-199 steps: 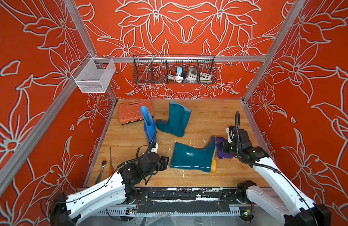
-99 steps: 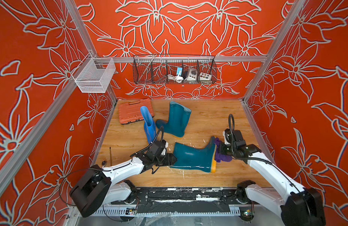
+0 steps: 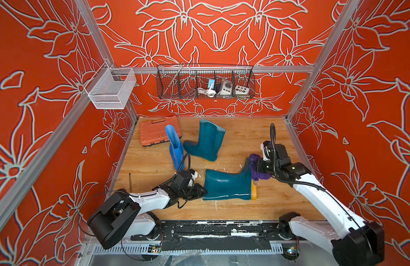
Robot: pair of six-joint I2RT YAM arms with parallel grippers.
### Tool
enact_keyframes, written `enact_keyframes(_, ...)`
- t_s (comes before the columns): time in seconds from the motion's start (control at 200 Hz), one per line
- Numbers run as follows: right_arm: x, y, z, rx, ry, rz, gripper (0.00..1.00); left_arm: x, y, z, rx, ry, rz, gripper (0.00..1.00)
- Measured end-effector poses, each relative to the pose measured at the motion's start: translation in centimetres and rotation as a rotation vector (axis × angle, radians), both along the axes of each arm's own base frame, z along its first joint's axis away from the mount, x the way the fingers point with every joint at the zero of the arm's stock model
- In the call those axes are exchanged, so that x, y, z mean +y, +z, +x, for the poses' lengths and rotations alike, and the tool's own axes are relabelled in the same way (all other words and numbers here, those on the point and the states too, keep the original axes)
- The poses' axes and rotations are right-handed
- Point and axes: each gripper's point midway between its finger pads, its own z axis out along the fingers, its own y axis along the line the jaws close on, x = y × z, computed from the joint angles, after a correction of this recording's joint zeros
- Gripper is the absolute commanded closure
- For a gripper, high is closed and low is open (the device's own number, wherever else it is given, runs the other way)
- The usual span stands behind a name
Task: Wipe the rubber boots with a cloth
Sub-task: Adjust the rubber boot at the center of the board, then wipe the dirt off the rubber boot.
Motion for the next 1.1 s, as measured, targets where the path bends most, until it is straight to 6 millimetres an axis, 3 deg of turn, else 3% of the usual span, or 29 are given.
enact_keyframes(0.095,3.4,0.6,-1.0,-0.015,0.09,-0.014,1.0,-0.3,0.3,-0.2,-0.019,0.0,-0.002,0.59)
enact_keyframes(0.165,6.4,-0.1,-1.8,0.005,0.166,-0.029,1.0,-0.6,0.3,-0.3,-0.026,-0.002,0.002,0.51)
enact_keyframes(0.335,13.9,-4.6,-2.5,0.093,0.31,-0.087,1.0,-1.2,0.0,-0.4,-0.03,-0.004,0.002,0.49)
enact_keyframes(0.48,17.4,-7.9,-2.8,0.146,0.362,-0.111,1.0,-2.2,-0.4,-0.3,-0.034,-0.017,-0.001,0.64)
enact_keyframes(0.656,20.3,-8.6,-3.0,0.141,0.405,-0.091,1.0,-2.7,-1.3,-0.4,-0.018,-0.02,0.01,0.95)
enact_keyframes(0.686,20.3,-8.6,-3.2,0.143,0.407,-0.089,1.0,-2.6,-1.4,-0.4,-0.016,-0.018,0.011,1.0)
enact_keyframes(0.761,20.2,-8.8,-3.4,0.144,0.408,-0.088,1.0,-2.6,-1.3,-0.3,-0.016,-0.009,0.014,1.0)
enact_keyframes(0.836,18.6,-9.3,-3.5,0.154,0.383,-0.096,1.0,-2.4,-1.1,-0.3,-0.023,-0.006,0.02,1.0)
enact_keyframes(0.966,12.5,-9.6,-2.4,0.18,0.258,-0.093,1.0,-2.1,-0.2,-0.3,-0.048,-0.001,0.024,1.0)
enact_keyframes(1.101,6.0,-7.9,-0.6,0.157,0.094,-0.086,1.0,-1.4,0.5,-0.5,-0.068,0.007,0.041,1.0)
